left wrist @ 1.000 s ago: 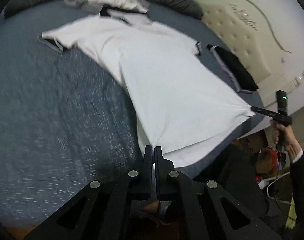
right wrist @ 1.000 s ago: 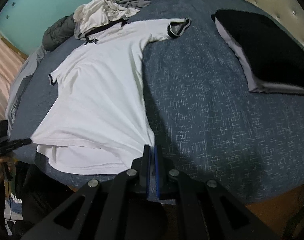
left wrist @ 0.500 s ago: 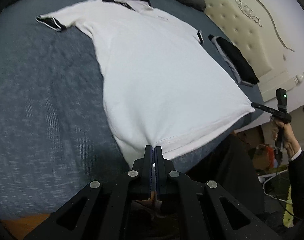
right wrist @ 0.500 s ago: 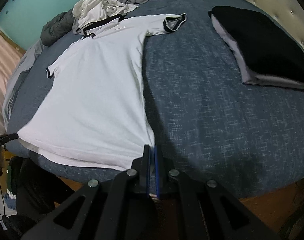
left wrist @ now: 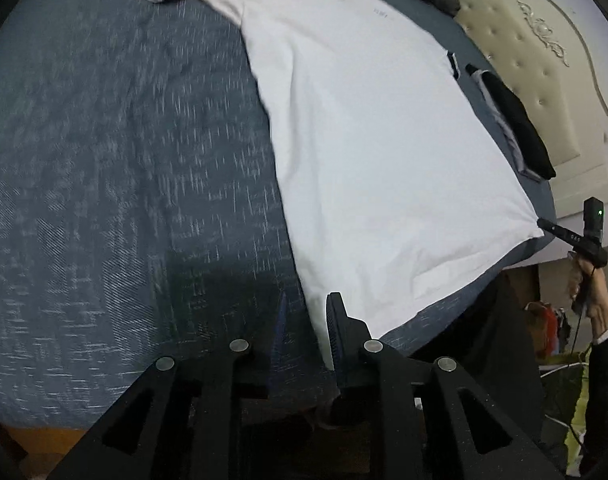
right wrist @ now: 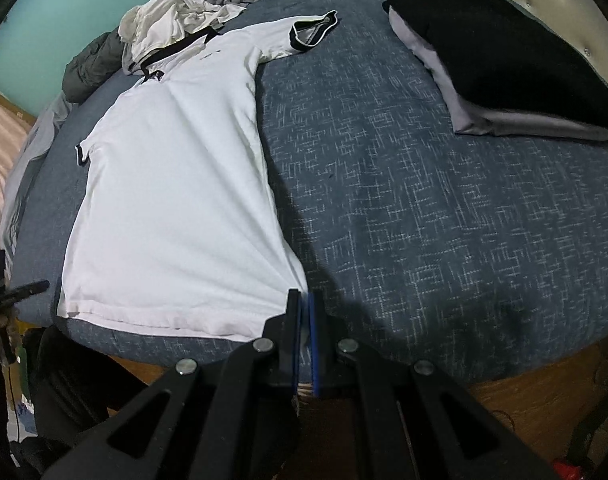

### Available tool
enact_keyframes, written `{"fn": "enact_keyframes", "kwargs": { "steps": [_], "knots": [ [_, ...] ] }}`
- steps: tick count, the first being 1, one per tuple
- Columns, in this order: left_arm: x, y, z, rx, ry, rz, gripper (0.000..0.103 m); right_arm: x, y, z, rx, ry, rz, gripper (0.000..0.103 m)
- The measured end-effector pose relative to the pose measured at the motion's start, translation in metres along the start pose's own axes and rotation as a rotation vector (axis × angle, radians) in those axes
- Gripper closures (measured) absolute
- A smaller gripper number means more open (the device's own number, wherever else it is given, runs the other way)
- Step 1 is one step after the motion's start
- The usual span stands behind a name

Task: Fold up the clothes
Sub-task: 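Grasp the hem corners with both grippers and pull them to straighten the shirt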

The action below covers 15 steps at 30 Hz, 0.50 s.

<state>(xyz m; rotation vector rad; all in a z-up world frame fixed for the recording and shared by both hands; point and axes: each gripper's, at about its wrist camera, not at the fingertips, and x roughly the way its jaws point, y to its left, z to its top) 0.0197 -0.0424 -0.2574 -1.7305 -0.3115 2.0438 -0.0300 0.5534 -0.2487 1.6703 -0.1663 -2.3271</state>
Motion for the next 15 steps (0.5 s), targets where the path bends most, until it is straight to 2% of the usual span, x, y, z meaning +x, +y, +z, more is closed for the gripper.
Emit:
{"fn": "enact_keyframes", "kwargs": {
  "steps": [6,7,8,9,15],
  "knots": [
    [0.018,-0.007,-0.002,0.011,0.030,-0.027,0.081,0.003,0.006,0.001,-0.003,0.003,-0.002,0.100],
    [0.019,-0.011,-0.002,0.025,0.034,-0.025,0.094,0.003,0.007,0.001,-0.004,0.002,-0.001,0.100],
    [0.021,-0.016,-0.001,0.040,0.037,-0.024,0.101,0.003,0.007,0.001,-0.005,0.001,0.000,0.100],
    [0.019,-0.019,-0.001,0.051,0.033,-0.022,0.101,0.003,0.007,0.001,-0.006,0.000,0.002,0.100],
    [-0.040,-0.026,-0.002,0.098,-0.065,-0.017,0.101,-0.006,0.012,0.003,-0.021,-0.020,0.011,0.100]
  ]
}}
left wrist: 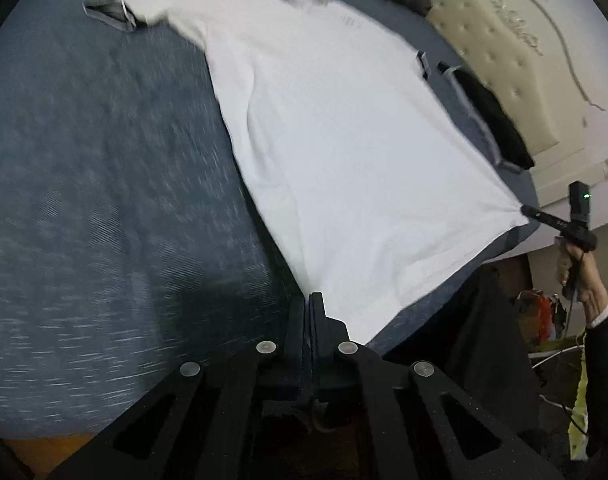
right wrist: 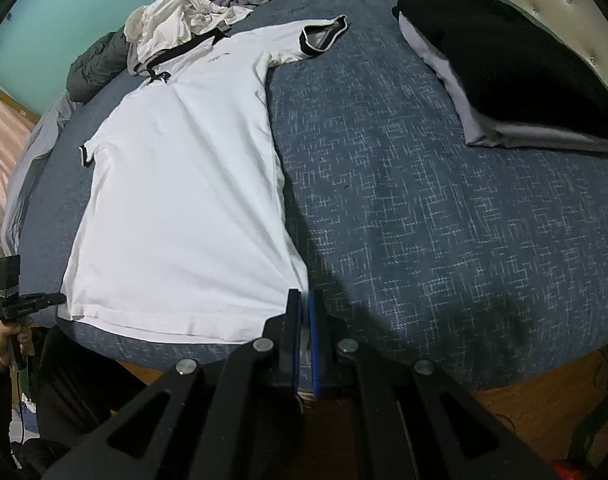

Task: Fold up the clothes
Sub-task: 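Grasp the hem corners with both grippers and pull them to straighten the shirt, then release the hem with both grippers and lift them away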

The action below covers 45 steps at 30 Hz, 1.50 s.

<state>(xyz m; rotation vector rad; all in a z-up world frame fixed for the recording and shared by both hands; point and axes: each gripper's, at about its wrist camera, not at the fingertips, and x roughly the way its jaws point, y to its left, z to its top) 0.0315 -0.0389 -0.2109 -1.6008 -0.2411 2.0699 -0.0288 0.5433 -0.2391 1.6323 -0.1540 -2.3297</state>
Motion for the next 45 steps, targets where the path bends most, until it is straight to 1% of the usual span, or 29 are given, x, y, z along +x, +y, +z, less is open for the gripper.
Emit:
{"fn": "enact_keyframes", "kwargs": {
  "steps": [3,6,8,11,15,18,22,24,27,29,31,32,34,37,40,42,45],
  "knots": [
    [-0.027,0.006,-0.005,0.002,-0.019,0.014,0.101,-0.007,0.002,-0.002,-0.009,-0.010,0.016,0.100],
    [-0.034,0.016,-0.013,-0.010,-0.011,0.038,0.101,-0.002,0.006,-0.007,-0.032,0.005,0.023,0.100],
    [-0.020,0.022,-0.012,-0.027,0.006,0.049,0.101,0.003,0.010,-0.012,-0.050,0.018,0.026,0.100],
    [0.009,0.032,-0.015,-0.059,0.060,0.065,0.101,0.020,0.012,-0.018,-0.057,0.045,0.027,0.100],
    [0.039,0.035,-0.018,-0.080,0.109,0.077,0.101,0.034,0.016,-0.026,-0.076,0.077,-0.004,0.100],
    [0.046,0.030,-0.015,-0.077,0.115,0.072,0.101,0.034,0.010,-0.028,-0.074,0.079,-0.011,0.100],
    [0.045,0.025,-0.009,-0.070,0.118,0.074,0.100,0.030,0.003,-0.030,-0.062,0.071,0.024,0.099],
    [0.039,0.025,-0.004,-0.076,0.107,0.081,0.098,0.028,0.001,-0.030,-0.062,0.070,0.053,0.099],
    [0.024,0.027,0.003,-0.089,0.068,0.081,0.096,0.021,0.002,-0.027,-0.082,0.062,0.020,0.099],
    [0.011,0.028,0.012,-0.098,0.034,0.089,0.086,0.012,0.000,-0.022,-0.082,0.050,0.005,0.097],
    [-0.003,0.030,0.022,-0.110,-0.005,0.089,0.079,0.000,-0.004,-0.017,-0.064,0.024,-0.005,0.090],
    [-0.009,0.031,0.026,-0.117,-0.024,0.086,0.079,-0.009,-0.003,-0.011,-0.050,0.005,-0.011,0.088],
    [-0.021,0.034,0.035,-0.130,-0.062,0.085,0.079,-0.023,-0.003,0.000,-0.037,-0.026,-0.015,0.079],
    [-0.043,0.048,0.042,-0.141,-0.107,0.085,0.079,-0.048,-0.003,0.022,-0.024,-0.079,-0.018,0.068],
    [-0.065,0.062,0.049,-0.165,-0.152,0.086,0.078,-0.063,-0.002,0.044,-0.032,-0.108,-0.019,0.065],
    [-0.069,0.064,0.062,-0.179,-0.169,0.093,0.077,-0.067,-0.001,0.059,-0.033,-0.123,-0.017,0.064],
    [-0.076,0.065,0.084,-0.193,-0.188,0.115,0.071,-0.064,0.003,0.081,-0.029,-0.137,0.001,0.062]
  ]
}}
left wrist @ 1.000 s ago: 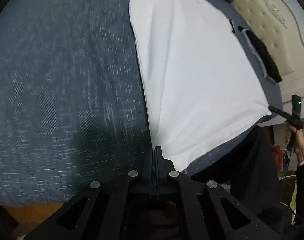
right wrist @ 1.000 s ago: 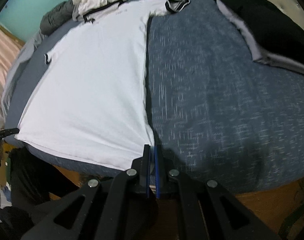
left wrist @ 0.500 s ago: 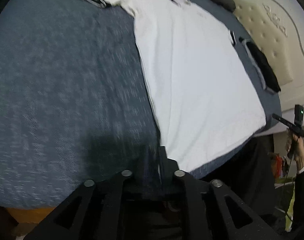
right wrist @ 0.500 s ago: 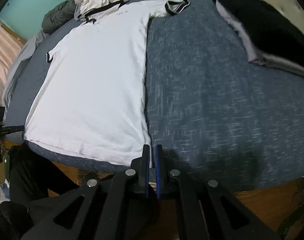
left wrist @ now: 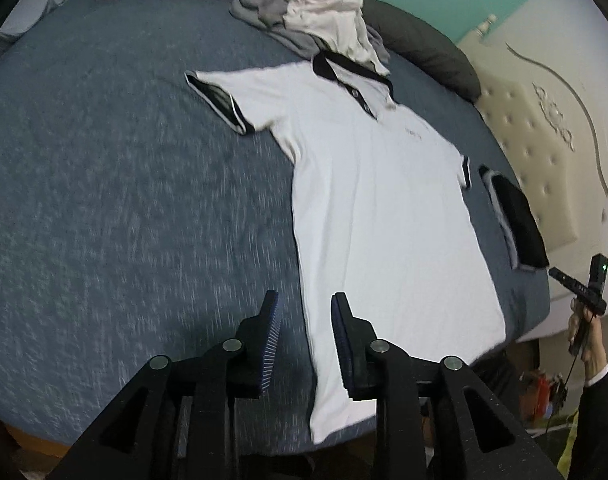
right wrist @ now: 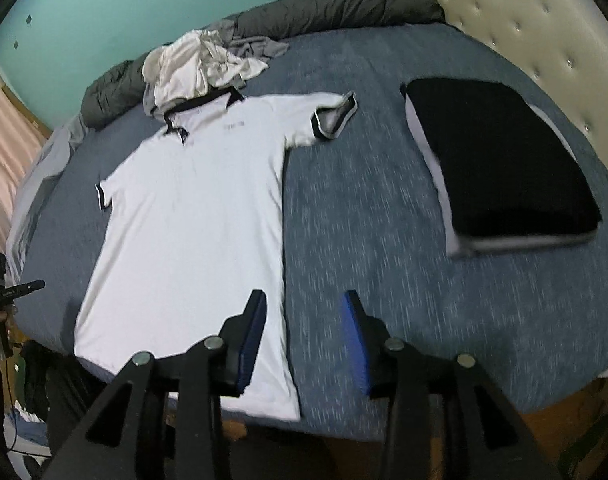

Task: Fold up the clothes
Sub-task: 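Release the hem with both grippers and lift them away, then grasp the black-trimmed collar with both grippers and lift it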

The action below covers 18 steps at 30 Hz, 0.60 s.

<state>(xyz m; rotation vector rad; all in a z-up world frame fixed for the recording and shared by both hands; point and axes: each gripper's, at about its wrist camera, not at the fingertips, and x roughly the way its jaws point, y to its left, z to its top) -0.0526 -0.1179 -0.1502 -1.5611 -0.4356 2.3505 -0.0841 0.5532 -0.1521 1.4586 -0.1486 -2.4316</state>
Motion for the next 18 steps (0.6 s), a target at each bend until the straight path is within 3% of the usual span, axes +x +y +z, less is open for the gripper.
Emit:
{"fn": "enact_keyframes", "kwargs": {
  "steps": [7,10,18],
  "knots": [
    [0.012,-0.017,0.071,0.016,-0.028,0.036,0.065,0.035,0.012,0.056,-0.006,-0.008,0.051,0.060],
    [0.032,-0.020,0.112,0.017,-0.040,0.028,0.064,0.059,0.018,0.084,-0.028,0.001,0.057,0.052],
    [0.113,-0.034,0.225,0.061,-0.033,0.044,0.057,0.144,0.049,0.182,-0.062,0.015,0.076,0.052]
  ]
}}
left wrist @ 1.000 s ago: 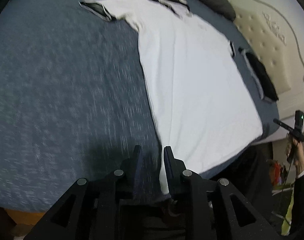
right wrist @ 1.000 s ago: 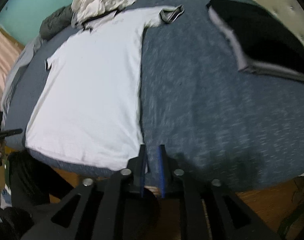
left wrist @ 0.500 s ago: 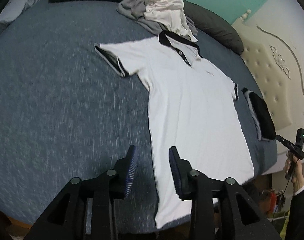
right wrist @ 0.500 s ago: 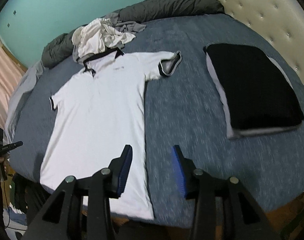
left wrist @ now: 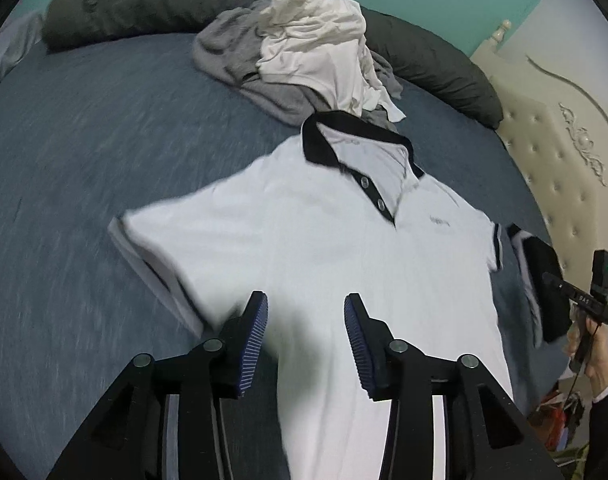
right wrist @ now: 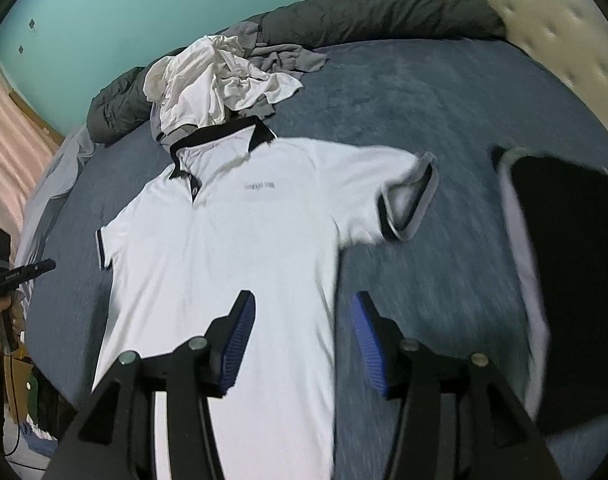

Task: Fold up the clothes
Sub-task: 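Grasp the black-trimmed collar with both grippers and lift it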

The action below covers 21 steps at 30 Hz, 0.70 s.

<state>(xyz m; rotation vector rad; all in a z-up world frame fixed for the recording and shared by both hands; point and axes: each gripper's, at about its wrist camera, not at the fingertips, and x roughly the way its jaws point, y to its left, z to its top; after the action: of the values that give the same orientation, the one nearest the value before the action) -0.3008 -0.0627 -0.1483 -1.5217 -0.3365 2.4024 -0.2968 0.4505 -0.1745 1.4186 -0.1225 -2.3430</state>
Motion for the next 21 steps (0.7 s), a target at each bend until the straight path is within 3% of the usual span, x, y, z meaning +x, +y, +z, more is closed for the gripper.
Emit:
{"fn": "enact_keyframes", "kwargs": {
  "steps": [5,11,16,19,21],
  "knots": [
    [0.055,-0.001,0.059,-0.018,0.001,0.007,0.049,0.063,0.022,0.062,-0.013,0.014,0.000,0.052],
    [0.116,0.003,0.118,-0.076,0.004,0.005,0.049,0.140,0.051,0.128,-0.028,0.017,0.009,0.051],
    [0.154,-0.004,0.152,-0.106,-0.012,-0.007,0.049,0.192,0.065,0.169,-0.061,0.011,-0.056,0.051],
    [0.174,-0.011,0.166,-0.075,-0.011,0.031,0.049,0.217,0.070,0.190,-0.043,0.001,-0.045,0.051],
    [0.184,-0.014,0.175,-0.040,-0.015,0.066,0.049,0.232,0.077,0.201,-0.063,-0.006,-0.066,0.041]
  ]
}}
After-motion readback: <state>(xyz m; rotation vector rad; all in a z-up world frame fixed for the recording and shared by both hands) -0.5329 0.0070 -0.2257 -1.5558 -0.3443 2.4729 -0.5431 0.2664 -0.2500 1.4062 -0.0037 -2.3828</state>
